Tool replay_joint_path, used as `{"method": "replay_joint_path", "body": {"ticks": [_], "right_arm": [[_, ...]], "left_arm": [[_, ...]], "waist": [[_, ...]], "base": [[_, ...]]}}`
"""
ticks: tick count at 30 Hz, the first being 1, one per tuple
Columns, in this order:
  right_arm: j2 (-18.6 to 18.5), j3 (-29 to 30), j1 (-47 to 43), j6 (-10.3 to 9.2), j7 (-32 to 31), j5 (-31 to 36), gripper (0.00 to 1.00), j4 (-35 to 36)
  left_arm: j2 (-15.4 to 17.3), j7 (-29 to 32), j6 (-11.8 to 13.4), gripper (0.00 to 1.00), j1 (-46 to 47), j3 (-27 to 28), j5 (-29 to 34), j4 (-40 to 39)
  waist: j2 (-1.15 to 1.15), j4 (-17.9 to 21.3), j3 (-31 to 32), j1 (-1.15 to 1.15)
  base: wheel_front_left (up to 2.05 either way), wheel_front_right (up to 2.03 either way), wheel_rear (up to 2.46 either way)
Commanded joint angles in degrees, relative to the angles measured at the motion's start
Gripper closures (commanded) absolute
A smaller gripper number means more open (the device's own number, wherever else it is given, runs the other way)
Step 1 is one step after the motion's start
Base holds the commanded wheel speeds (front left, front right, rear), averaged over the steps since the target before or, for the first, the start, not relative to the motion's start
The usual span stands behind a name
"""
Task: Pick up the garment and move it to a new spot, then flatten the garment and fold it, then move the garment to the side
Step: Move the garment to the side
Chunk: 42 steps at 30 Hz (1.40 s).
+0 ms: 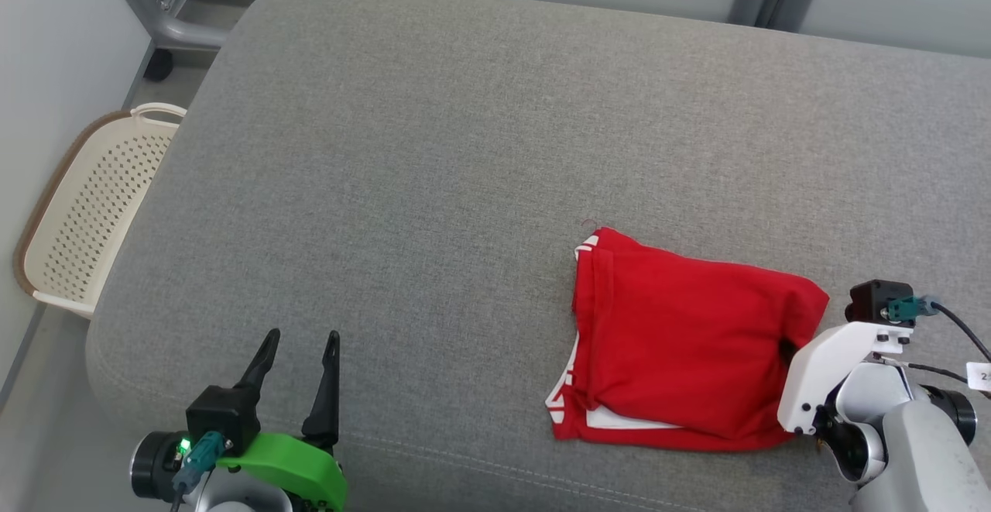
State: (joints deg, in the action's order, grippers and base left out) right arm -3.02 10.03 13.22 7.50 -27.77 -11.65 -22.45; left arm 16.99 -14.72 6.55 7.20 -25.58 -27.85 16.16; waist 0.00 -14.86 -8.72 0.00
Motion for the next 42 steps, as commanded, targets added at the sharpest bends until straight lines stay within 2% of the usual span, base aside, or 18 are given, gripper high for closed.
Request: {"method": "replay_joint_path", "body": {"ticks": [1,11,17,25,33,42], "right_arm": [[0.2,-0.7,0.6,-0.03,0.3,1.0,1.00,-0.9],[-0.4,-5.0,7.2,-0.01,-2.4,7.4,1.00,0.2],[-6.3,-10.3,15.1,-0.05,-4.5,8.5,1.00,-2.2],[-13.1,-12.5,22.7,-0.05,-4.8,6.7,1.00,-6.1],[-18.3,-11.3,29.4,-0.05,-3.2,6.5,1.00,-9.8],[-22.8,-9.1,36.0,-0.05,-1.0,7.6,1.00,-14.1]], "left_arm": [[-0.1,-0.2,0.4,0.00,0.6,0.2,-0.1,0.2],[-0.8,-0.4,-0.3,0.00,0.4,0.1,-0.3,0.5],[-1.2,-0.5,-0.3,0.00,1.1,0.2,0.4,-0.2],[-1.2,-0.5,-0.5,0.00,2.3,-0.2,1.7,-2.0],[-1.0,-0.5,-1.1,0.00,4.3,-1.2,2.7,-2.5],[-0.5,0.4,-1.7,0.00,6.1,-2.4,3.5,-3.0]], "waist": [[0.00,0.3,0.5,0.00],[0.00,3.5,2.5,0.00],[0.00,7.1,2.6,0.00],[0.00,11.9,0.7,0.00],[0.00,15.3,-1.8,0.00],[0.00,16.0,-4.5,0.00]], "base": [[0.00,0.00,0.00],[0.00,0.00,0.00],[0.00,0.00,0.00],[0.00,0.00,0.00],[0.00,0.00,0.00],[0.00,0.00,0.00]]}}
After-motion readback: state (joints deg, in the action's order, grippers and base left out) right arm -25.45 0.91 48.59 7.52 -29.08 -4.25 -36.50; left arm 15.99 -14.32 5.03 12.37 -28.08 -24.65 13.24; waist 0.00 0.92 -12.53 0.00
